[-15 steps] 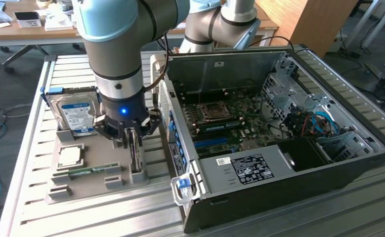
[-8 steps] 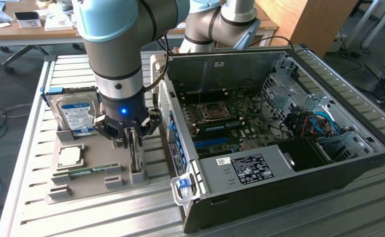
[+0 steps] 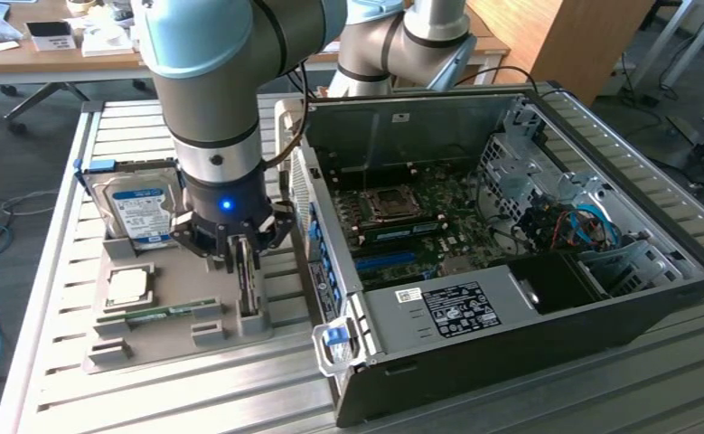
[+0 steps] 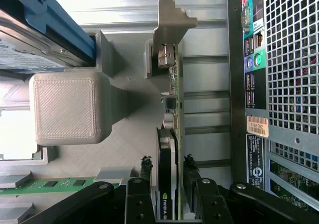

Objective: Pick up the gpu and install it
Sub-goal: 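Pick up the gpu and move the gpu toward the slot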

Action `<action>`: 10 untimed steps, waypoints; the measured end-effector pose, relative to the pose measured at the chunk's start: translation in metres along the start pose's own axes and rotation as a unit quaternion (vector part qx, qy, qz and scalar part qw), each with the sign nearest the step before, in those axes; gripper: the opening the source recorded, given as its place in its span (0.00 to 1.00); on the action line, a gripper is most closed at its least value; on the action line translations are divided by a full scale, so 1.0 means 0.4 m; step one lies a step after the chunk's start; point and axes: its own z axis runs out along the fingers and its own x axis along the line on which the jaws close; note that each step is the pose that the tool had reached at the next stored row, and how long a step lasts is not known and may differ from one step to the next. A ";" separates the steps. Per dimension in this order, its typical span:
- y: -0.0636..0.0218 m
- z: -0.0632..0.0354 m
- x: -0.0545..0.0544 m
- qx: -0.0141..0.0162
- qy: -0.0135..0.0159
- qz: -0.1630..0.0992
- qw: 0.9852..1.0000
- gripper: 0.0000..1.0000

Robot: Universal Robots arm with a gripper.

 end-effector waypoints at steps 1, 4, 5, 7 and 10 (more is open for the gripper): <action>0.000 0.000 0.000 0.000 0.000 0.000 1.000 0.39; 0.000 0.002 0.000 0.000 0.000 0.000 1.000 0.39; 0.000 0.002 0.000 0.000 0.000 0.000 1.000 0.39; 0.000 0.003 0.000 0.000 0.000 0.000 1.000 0.39; 0.000 0.003 0.000 0.000 0.000 0.000 1.000 0.39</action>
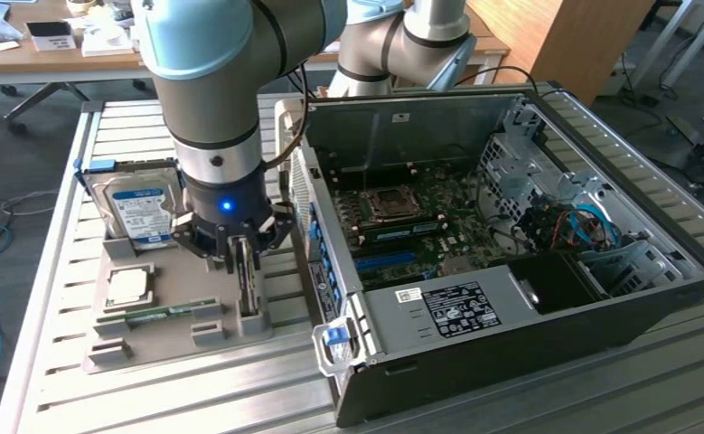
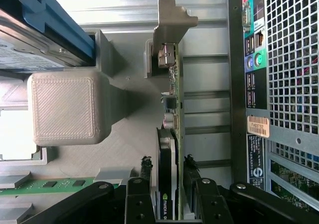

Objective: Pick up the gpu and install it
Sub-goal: 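Pick up the gpu and move the gpu toward the slot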

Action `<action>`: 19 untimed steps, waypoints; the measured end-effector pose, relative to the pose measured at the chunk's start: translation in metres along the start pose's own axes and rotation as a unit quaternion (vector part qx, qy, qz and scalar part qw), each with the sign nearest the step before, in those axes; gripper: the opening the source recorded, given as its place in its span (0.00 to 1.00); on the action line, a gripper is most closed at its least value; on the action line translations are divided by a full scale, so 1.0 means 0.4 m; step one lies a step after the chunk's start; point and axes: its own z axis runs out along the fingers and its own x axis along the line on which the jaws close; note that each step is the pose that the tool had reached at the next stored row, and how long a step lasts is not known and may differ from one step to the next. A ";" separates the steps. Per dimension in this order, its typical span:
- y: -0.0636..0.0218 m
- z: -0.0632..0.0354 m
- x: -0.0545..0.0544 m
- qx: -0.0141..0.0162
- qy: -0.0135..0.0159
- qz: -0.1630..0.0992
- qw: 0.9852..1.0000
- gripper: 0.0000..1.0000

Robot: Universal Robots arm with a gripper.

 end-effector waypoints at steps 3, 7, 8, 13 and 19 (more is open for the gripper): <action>0.000 0.001 0.000 0.000 0.000 0.000 1.000 0.39; -0.001 0.004 0.000 0.000 0.000 0.000 1.000 0.39; -0.001 0.004 0.000 0.000 0.000 0.000 1.000 0.39; -0.001 0.004 0.000 0.000 0.000 0.000 1.000 0.39; -0.001 0.004 0.000 0.000 0.000 0.000 1.000 0.38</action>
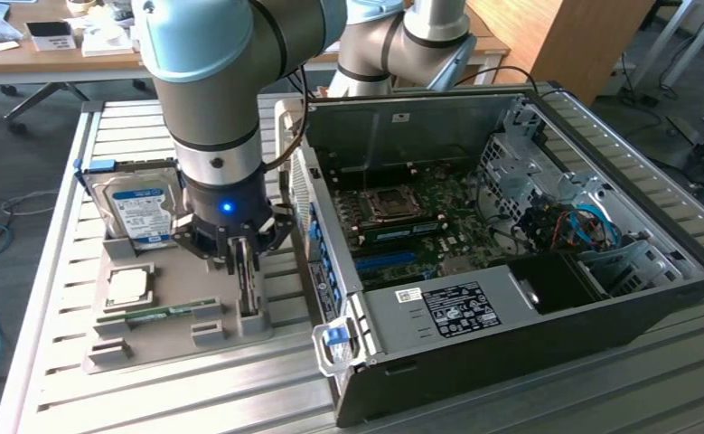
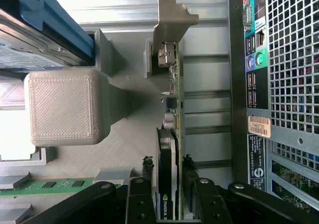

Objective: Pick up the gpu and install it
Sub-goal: 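Pick up the gpu and move the gpu toward the slot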

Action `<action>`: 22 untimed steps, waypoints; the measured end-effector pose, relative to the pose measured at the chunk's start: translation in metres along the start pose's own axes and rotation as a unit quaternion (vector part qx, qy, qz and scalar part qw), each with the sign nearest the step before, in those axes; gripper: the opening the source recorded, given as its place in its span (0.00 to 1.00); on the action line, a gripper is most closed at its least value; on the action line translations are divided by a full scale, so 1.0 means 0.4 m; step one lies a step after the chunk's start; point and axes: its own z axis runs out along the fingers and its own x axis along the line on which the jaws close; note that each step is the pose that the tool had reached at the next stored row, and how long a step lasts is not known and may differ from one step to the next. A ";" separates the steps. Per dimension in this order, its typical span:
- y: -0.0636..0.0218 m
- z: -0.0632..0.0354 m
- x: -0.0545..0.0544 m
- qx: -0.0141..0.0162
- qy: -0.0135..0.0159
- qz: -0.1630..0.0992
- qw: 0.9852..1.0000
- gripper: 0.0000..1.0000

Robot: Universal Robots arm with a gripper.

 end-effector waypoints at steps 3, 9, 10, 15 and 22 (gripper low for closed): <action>0.000 0.000 0.000 0.000 0.000 0.000 1.000 0.27; 0.000 0.000 0.000 0.000 0.000 0.000 1.000 0.27; 0.000 0.000 0.000 0.000 0.000 0.000 1.000 0.27; 0.000 0.000 0.000 0.000 0.000 0.000 1.000 0.27; 0.000 0.000 0.000 -0.001 0.001 -0.022 1.000 0.27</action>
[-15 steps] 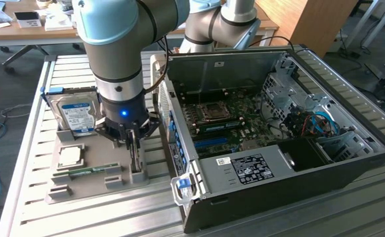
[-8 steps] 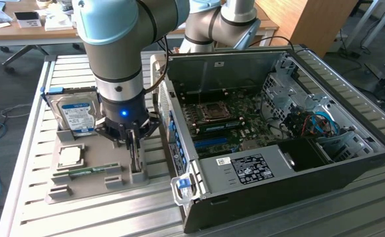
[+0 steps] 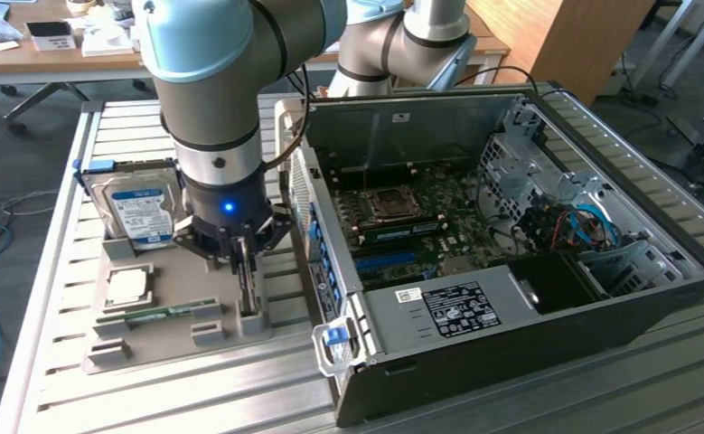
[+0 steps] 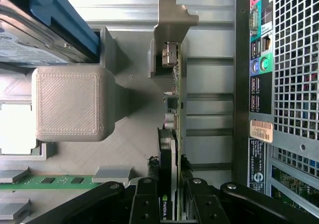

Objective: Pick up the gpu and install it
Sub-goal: 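Pick up the gpu and move the gpu toward the slot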

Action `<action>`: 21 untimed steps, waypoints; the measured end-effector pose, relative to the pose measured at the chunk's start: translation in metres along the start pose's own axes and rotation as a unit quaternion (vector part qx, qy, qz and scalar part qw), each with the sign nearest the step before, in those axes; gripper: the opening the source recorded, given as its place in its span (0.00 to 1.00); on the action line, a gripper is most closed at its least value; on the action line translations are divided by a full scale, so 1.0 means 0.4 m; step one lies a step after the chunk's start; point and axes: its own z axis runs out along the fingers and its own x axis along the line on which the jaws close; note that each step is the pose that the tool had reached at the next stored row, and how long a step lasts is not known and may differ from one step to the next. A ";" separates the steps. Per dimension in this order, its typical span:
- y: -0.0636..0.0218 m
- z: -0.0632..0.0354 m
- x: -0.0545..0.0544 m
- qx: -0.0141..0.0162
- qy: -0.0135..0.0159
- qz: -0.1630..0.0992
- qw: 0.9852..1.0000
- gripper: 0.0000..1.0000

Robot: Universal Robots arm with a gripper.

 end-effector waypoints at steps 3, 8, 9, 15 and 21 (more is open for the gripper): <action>0.000 0.000 0.000 0.000 0.000 0.000 1.000 0.27; 0.000 -0.009 0.000 0.000 0.000 0.000 1.000 0.27; 0.001 -0.014 0.000 0.000 0.000 0.000 1.000 0.27; 0.002 -0.053 -0.001 0.000 0.000 0.000 1.000 0.27; 0.004 -0.084 -0.002 0.000 0.000 0.000 1.000 0.27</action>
